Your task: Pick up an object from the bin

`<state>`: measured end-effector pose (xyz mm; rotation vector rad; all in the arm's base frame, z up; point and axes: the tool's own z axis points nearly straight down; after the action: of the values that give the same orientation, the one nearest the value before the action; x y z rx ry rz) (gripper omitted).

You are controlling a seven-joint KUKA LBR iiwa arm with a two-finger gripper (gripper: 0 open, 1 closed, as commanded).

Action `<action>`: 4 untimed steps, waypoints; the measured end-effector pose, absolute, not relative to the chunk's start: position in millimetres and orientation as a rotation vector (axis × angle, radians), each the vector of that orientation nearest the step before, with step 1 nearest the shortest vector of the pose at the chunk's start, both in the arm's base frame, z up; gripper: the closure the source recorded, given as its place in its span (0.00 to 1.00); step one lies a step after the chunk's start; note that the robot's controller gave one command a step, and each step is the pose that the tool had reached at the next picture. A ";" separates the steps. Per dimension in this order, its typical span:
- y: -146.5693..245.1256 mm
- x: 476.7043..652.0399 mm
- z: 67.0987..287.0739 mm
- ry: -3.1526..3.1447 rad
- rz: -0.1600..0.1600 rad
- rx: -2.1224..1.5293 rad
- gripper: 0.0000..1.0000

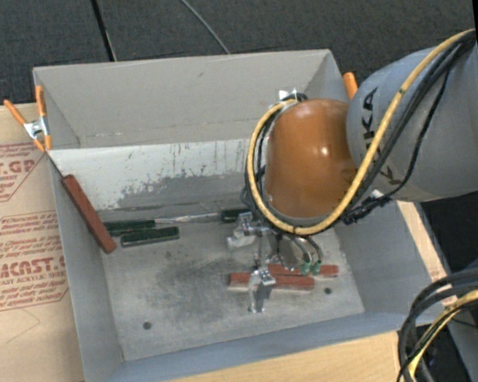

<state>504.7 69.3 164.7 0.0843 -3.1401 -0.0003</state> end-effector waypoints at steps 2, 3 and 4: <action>6.8 518.8 75.0 -3.145 -0.002 0.136 1.00; 22.9 527.8 177.1 -3.136 -0.002 0.201 1.00; 23.0 527.8 177.1 -3.136 -0.002 0.201 1.00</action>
Offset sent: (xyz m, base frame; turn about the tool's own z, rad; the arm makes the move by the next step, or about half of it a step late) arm 0.0000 0.0000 0.0000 0.0000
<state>527.8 23.0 177.1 0.2010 -3.1363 -0.0019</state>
